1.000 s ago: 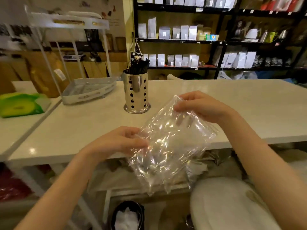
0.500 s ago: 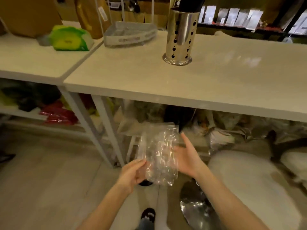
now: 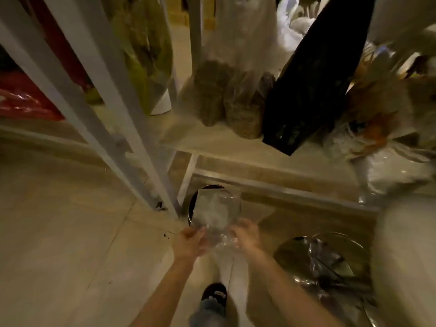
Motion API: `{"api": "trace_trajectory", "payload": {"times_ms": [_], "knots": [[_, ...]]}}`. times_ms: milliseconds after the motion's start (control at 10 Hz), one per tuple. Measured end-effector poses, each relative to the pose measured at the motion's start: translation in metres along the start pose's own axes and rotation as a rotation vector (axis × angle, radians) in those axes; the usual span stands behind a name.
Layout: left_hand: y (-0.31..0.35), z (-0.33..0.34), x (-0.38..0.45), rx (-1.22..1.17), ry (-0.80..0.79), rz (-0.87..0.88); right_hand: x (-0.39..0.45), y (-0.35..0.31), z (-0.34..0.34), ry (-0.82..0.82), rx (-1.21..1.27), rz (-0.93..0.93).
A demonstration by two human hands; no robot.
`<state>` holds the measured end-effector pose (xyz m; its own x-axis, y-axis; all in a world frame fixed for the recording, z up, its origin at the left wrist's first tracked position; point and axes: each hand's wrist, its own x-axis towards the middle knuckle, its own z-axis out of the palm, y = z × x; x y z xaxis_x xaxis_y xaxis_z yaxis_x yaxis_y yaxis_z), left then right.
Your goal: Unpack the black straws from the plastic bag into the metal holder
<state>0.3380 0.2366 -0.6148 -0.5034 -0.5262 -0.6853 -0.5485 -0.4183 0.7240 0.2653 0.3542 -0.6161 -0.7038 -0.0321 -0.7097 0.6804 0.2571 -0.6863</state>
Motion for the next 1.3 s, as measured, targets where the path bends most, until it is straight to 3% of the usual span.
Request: {"api": "trace_trajectory", "payload": {"times_ms": [200, 300, 400, 500, 600, 800, 1100, 1300], "knots": [[-0.075, 0.009, 0.113, 0.050, 0.047, 0.030, 0.116, 0.077, 0.031, 0.101, -0.124, -0.048], [-0.098, 0.013, 0.151, 0.077, 0.023, 0.051, 0.150, 0.098, 0.038, 0.052, -0.143, -0.137], [-0.114, 0.020, 0.178, 0.140, -0.016, 0.072, 0.176, 0.110, 0.043, 0.065, -0.304, -0.221], [-0.125, 0.027, 0.190, 0.220, -0.035, 0.063, 0.191, 0.121, 0.044, 0.063, -0.701, -0.340], [-0.124, 0.028, 0.188, 0.329, -0.006, 0.040, 0.191, 0.124, 0.040, 0.069, -0.946, -0.399], [-0.096, 0.013, 0.155, 0.661, -0.156, 0.098, 0.157, 0.101, 0.022, -0.020, -0.880, -0.410], [0.018, 0.011, 0.030, 0.564, -0.267, 0.058, 0.032, 0.006, -0.019, -0.116, -0.603, -0.297], [0.122, 0.004, -0.084, 0.502, -0.389, 0.282, -0.089, -0.084, -0.062, -0.090, -0.388, -0.477]]}}
